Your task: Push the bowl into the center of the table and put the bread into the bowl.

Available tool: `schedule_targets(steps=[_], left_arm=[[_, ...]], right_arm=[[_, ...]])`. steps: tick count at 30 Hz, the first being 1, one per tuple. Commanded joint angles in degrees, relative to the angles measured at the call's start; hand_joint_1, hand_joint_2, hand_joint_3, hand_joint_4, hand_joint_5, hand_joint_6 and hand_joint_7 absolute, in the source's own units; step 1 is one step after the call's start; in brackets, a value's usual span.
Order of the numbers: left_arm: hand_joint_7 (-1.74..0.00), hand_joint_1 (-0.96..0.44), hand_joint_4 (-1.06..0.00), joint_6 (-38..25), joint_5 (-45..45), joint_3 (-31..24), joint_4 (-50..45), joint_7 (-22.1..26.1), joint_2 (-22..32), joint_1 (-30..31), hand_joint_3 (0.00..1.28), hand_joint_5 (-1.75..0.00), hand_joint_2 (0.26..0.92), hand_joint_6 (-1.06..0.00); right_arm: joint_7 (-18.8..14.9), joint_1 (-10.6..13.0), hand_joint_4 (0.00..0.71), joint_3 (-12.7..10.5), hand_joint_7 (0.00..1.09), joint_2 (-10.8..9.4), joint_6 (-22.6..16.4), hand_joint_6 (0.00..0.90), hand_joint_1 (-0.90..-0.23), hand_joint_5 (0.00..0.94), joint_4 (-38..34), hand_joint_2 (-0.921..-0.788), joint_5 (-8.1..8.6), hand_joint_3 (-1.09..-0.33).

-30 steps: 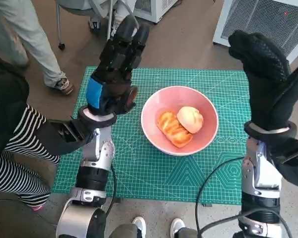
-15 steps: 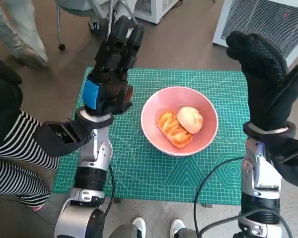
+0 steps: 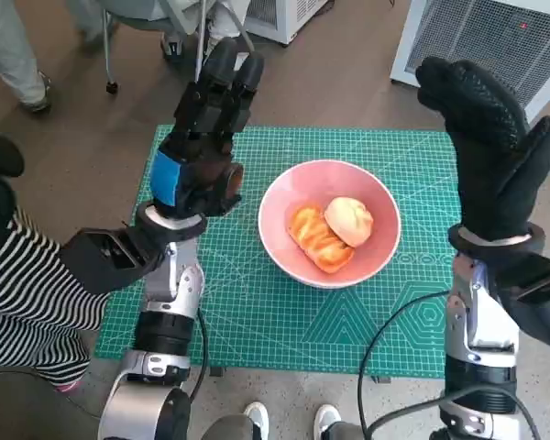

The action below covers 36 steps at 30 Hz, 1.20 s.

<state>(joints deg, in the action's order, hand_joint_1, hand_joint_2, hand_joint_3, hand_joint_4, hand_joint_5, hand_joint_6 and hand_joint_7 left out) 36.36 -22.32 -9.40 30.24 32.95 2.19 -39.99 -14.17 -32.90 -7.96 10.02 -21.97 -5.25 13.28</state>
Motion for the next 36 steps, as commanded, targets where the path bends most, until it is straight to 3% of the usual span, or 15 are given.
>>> schedule_targets(steps=[1, 36], left_arm=[[-0.08, -0.71, -0.10, -2.0, -0.7, 0.0, -2.2, -0.4, 0.1, 1.4, 0.51, -0.01, 0.921, -0.13], [-0.09, -0.69, -0.10, -4.9, -1.5, -0.7, -3.2, 2.3, 0.8, 1.6, 0.49, 0.00, 0.921, -0.14]], right_arm=[[0.5, 0.1, 0.182, 0.1, 0.43, -0.3, 1.3, 0.089, -0.673, 0.000, -0.3, -0.921, -0.38, -0.762], [0.4, 1.0, 0.184, -0.1, 0.43, 0.2, 2.6, 0.094, -0.670, 0.000, 1.4, -0.921, -0.40, -0.764]])
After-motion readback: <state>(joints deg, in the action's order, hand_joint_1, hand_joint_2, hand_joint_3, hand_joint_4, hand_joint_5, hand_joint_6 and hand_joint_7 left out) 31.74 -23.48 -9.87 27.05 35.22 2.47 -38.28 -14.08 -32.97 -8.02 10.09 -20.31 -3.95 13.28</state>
